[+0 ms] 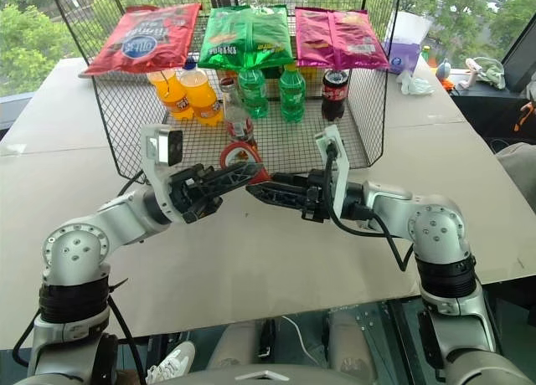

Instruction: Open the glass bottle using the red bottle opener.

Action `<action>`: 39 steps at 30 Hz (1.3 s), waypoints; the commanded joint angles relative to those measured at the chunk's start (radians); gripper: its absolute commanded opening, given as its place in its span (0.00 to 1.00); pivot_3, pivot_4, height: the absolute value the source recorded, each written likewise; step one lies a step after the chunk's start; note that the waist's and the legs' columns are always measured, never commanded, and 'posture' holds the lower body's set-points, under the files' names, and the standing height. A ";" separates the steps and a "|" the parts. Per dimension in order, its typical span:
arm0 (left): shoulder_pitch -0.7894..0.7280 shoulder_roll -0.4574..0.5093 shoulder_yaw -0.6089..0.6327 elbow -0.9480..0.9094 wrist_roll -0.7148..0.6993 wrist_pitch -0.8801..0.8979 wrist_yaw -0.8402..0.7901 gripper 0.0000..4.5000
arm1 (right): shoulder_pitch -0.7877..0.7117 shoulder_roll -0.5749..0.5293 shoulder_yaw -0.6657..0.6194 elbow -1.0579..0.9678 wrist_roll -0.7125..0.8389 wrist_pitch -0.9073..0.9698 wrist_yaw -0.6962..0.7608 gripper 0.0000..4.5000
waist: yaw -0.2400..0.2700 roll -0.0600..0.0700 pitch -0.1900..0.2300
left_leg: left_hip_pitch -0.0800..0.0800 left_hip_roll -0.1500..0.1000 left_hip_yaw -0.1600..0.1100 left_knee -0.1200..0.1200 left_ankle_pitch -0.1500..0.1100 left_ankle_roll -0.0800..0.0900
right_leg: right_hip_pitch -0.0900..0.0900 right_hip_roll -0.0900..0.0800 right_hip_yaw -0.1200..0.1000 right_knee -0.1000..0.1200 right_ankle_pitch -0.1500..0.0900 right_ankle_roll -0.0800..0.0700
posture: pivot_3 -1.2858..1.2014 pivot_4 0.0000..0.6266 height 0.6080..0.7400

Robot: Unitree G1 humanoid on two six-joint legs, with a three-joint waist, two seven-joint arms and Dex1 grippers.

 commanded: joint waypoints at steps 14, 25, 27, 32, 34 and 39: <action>-0.005 0.006 0.004 -0.047 -0.001 -0.013 -0.017 0.00 | -0.022 0.001 0.007 -0.025 -0.014 -0.006 0.034 0.47 | 0.000 0.000 0.000 | 0.000 0.000 0.000 0.000 0.000 0.000 | 0.000 0.000 0.000 0.000 0.000 0.000 | 0.52 0.24 1.00; -0.001 0.005 -0.005 -0.051 0.014 -0.019 -0.029 0.00 | -0.020 0.001 0.006 -0.024 -0.030 -0.006 0.035 0.00 | 0.000 0.000 0.000 | 0.000 0.000 0.000 0.000 0.000 0.000 | 0.000 0.000 0.000 0.000 0.000 0.000 | 0.52 0.24 1.00; 0.003 0.004 -0.005 -0.051 0.013 -0.020 -0.034 0.00 | -0.020 -0.001 0.006 -0.023 -0.031 -0.005 0.036 0.00 | 0.000 0.000 0.000 | 0.000 0.000 0.000 0.000 0.000 0.000 | 0.000 0.000 0.000 0.000 0.000 0.000 | 0.52 0.24 1.00; 0.010 0.015 -0.007 -0.055 0.014 -0.014 -0.054 0.36 | -0.016 -0.004 0.003 -0.024 -0.035 -0.005 0.037 0.00 | 0.000 0.000 0.000 | 0.000 0.000 0.000 0.000 0.000 0.000 | 0.000 0.000 0.000 0.000 0.000 0.000 | 0.52 0.24 1.00; 0.025 0.025 0.010 -0.056 0.015 -0.019 -0.048 0.55 | -0.008 -0.003 -0.003 -0.025 -0.037 -0.007 0.030 0.00 | 0.000 0.000 0.000 | 0.000 0.000 0.000 0.000 0.000 0.000 | 0.000 0.000 0.000 0.000 0.000 0.000 | 0.52 0.24 1.00; 0.064 0.049 0.057 -0.069 0.058 -0.057 -0.005 0.99 | 0.024 -0.008 -0.028 -0.037 -0.039 -0.022 0.008 0.00 | 0.000 0.000 0.000 | 0.000 0.000 0.000 0.000 0.000 0.000 | 0.000 0.000 0.000 0.000 0.000 0.000 | 0.52 0.24 1.00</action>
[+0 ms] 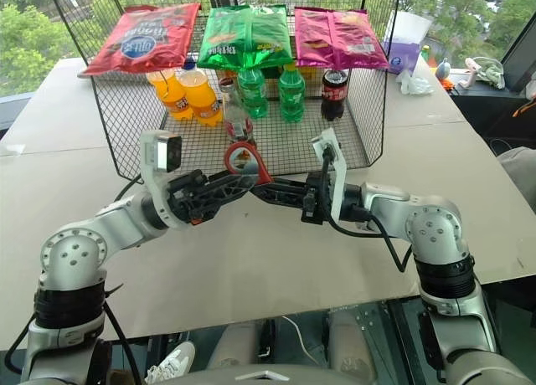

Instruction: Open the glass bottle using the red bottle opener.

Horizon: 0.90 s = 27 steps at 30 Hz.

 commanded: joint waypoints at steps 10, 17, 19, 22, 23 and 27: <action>-0.056 -0.016 0.023 0.097 0.586 -0.372 0.199 0.99 | 0.099 0.013 -0.117 -0.067 -0.025 -0.110 -0.115 0.00 | 0.009 0.000 0.000 | 0.000 -0.001 0.003 0.000 0.000 0.000 | 0.000 0.000 -0.001 -0.001 0.000 0.000 | 0.52 0.24 1.00; -0.143 -0.031 -0.059 0.230 0.832 -0.517 0.184 0.99 | 0.123 0.025 -0.121 -0.092 -0.027 -0.140 -0.155 0.00 | 0.004 0.000 0.000 | -0.002 0.000 0.004 -0.001 0.000 0.000 | 0.000 0.000 -0.001 -0.003 0.002 0.003 | 0.52 0.24 1.00; -0.162 -0.043 -0.070 0.260 0.867 -0.536 0.179 0.99 | 0.127 0.021 -0.121 -0.097 -0.026 -0.143 -0.159 0.00 | 0.006 0.000 0.000 | -0.003 0.000 0.003 -0.002 0.000 0.000 | 0.000 0.000 -0.002 -0.005 0.003 0.004 | 0.52 0.24 1.00; -0.201 -0.060 -0.098 0.318 0.921 -0.548 0.171 0.99 | 0.128 0.017 -0.125 -0.102 -0.027 -0.148 -0.166 0.00 | 0.005 0.000 0.000 | -0.003 0.000 0.003 -0.002 0.000 0.000 | 0.000 0.000 -0.002 -0.005 0.003 0.004 | 0.52 0.24 1.00; -0.214 -0.069 -0.107 0.336 0.933 -0.554 0.164 0.99 | 0.128 0.014 -0.125 -0.104 -0.029 -0.149 -0.167 0.00 | 0.005 0.000 0.000 | -0.003 0.000 0.003 -0.002 0.000 0.000 | 0.000 0.000 -0.002 -0.005 0.003 0.004 | 0.52 0.24 1.00; -0.255 -0.094 -0.129 0.384 0.966 -0.561 0.135 0.99 | 0.133 0.005 -0.124 -0.116 -0.030 -0.155 -0.175 0.00 | 0.005 0.000 0.000 | -0.003 0.000 0.002 -0.001 0.000 0.000 | 0.000 0.000 -0.002 -0.005 0.003 0.004 | 0.52 0.24 1.00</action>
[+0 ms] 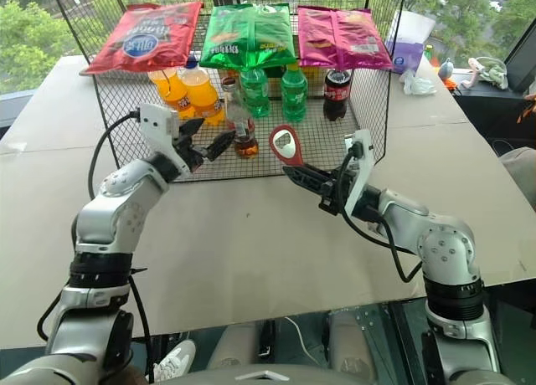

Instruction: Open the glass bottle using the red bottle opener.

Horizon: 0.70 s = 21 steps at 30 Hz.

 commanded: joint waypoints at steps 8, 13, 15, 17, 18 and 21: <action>-0.150 -0.066 -0.008 0.149 0.074 -0.039 -0.039 0.99 | 0.023 -0.010 -0.022 -0.085 0.011 -0.032 -0.022 0.00 | 0.001 0.000 0.000 | 0.000 0.000 -0.001 0.000 0.000 0.000 | 0.000 0.000 0.000 0.000 0.000 0.000 | 0.52 0.24 1.00; -0.203 -0.088 -0.024 0.231 0.114 -0.055 -0.060 0.99 | 0.031 -0.010 -0.019 -0.095 0.011 -0.039 -0.031 0.00 | -0.001 0.000 0.000 | 0.000 0.000 -0.001 0.000 0.000 0.000 | 0.000 0.000 0.000 0.000 0.000 0.000 | 0.52 0.24 1.00; -0.233 -0.102 -0.026 0.275 0.130 -0.066 -0.060 0.99 | 0.032 -0.012 -0.019 -0.100 0.013 -0.041 -0.036 0.00 | -0.001 0.000 0.000 | -0.001 0.000 -0.001 0.000 0.000 0.000 | 0.000 0.000 -0.001 0.000 0.000 0.000 | 0.52 0.24 1.00; -0.265 -0.120 -0.027 0.321 0.145 -0.084 -0.054 0.99 | 0.034 -0.015 -0.021 -0.104 0.014 -0.043 -0.038 0.00 | 0.001 0.000 0.000 | -0.001 0.000 -0.001 0.001 0.000 0.000 | 0.000 0.000 -0.001 0.000 0.000 0.000 | 0.52 0.24 1.00; -0.274 -0.125 -0.026 0.336 0.150 -0.091 -0.054 0.99 | 0.035 -0.016 -0.021 -0.105 0.014 -0.044 -0.040 0.00 | 0.001 0.000 0.000 | -0.001 0.000 -0.001 0.001 0.000 0.000 | 0.000 0.000 -0.001 0.000 0.000 0.000 | 0.52 0.24 1.00; -0.298 -0.140 -0.025 0.379 0.167 -0.118 -0.053 0.99 | 0.039 -0.018 -0.021 -0.112 0.016 -0.045 -0.044 0.00 | 0.000 0.000 0.000 | -0.001 0.000 -0.001 0.001 0.000 0.000 | 0.000 0.000 -0.001 0.000 0.000 0.000 | 0.52 0.24 1.00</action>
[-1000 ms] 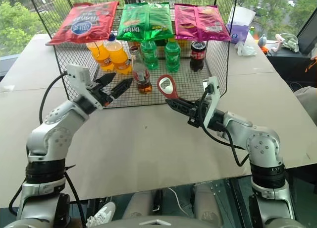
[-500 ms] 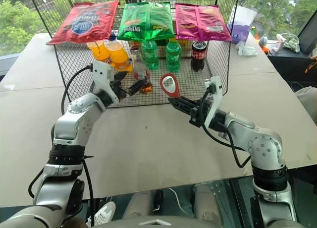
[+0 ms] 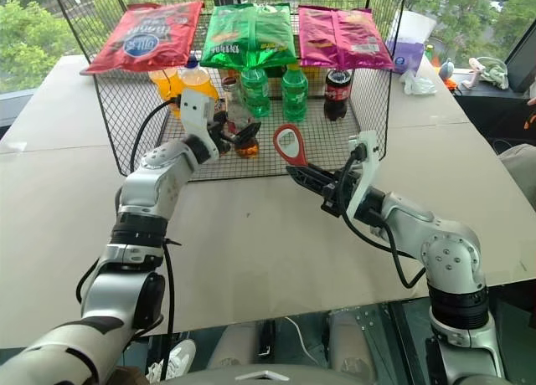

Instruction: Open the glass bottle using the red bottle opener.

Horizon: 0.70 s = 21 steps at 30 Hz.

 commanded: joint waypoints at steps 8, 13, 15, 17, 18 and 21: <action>-0.055 -0.025 0.017 0.075 0.032 -0.086 -0.012 0.63 | 0.014 -0.011 -0.021 -0.062 0.020 -0.020 -0.012 0.00 | 0.000 0.000 0.000 | 0.000 0.000 0.000 0.000 0.000 0.000 | 0.000 0.000 0.000 0.000 0.000 0.000 | 0.52 0.24 1.00; -0.049 -0.025 0.026 0.081 0.030 -0.099 -0.026 0.57 | 0.018 -0.017 -0.020 -0.066 0.019 -0.020 -0.012 0.00 | 0.001 0.000 0.000 | 0.000 0.000 0.000 0.000 0.000 0.000 | 0.000 0.000 0.000 0.000 0.000 0.000 | 0.52 0.24 1.00; -0.038 -0.022 0.029 0.062 0.022 -0.097 -0.043 0.57 | 0.017 -0.019 -0.019 -0.066 0.016 -0.019 -0.010 0.00 | 0.001 0.000 0.000 | 0.000 0.000 0.000 0.000 0.000 0.000 | 0.000 0.000 0.000 0.001 0.000 0.000 | 0.52 0.24 1.00; -0.021 -0.017 0.033 0.018 0.004 -0.083 -0.071 0.57 | 0.015 -0.023 -0.017 -0.068 0.007 -0.021 -0.006 0.00 | 0.000 0.000 0.000 | 0.000 0.000 0.000 0.000 0.000 0.000 | 0.000 0.000 0.000 0.001 0.000 0.000 | 0.52 0.24 1.00; -0.011 -0.014 0.033 -0.009 -0.004 -0.078 -0.087 0.57 | 0.012 -0.025 -0.014 -0.069 -0.007 -0.026 -0.005 0.00 | -0.001 0.000 0.000 | 0.000 0.000 0.000 0.000 0.000 0.000 | 0.000 0.000 0.000 0.000 0.000 0.000 | 0.52 0.24 1.00; 0.012 -0.008 0.030 -0.068 -0.014 -0.063 -0.121 0.57 | 0.005 -0.030 -0.007 -0.073 -0.048 -0.040 0.001 0.00 | 0.000 0.000 0.000 | -0.001 0.000 -0.001 0.000 0.000 0.000 | 0.000 0.000 0.000 0.000 0.000 0.000 | 0.52 0.24 1.00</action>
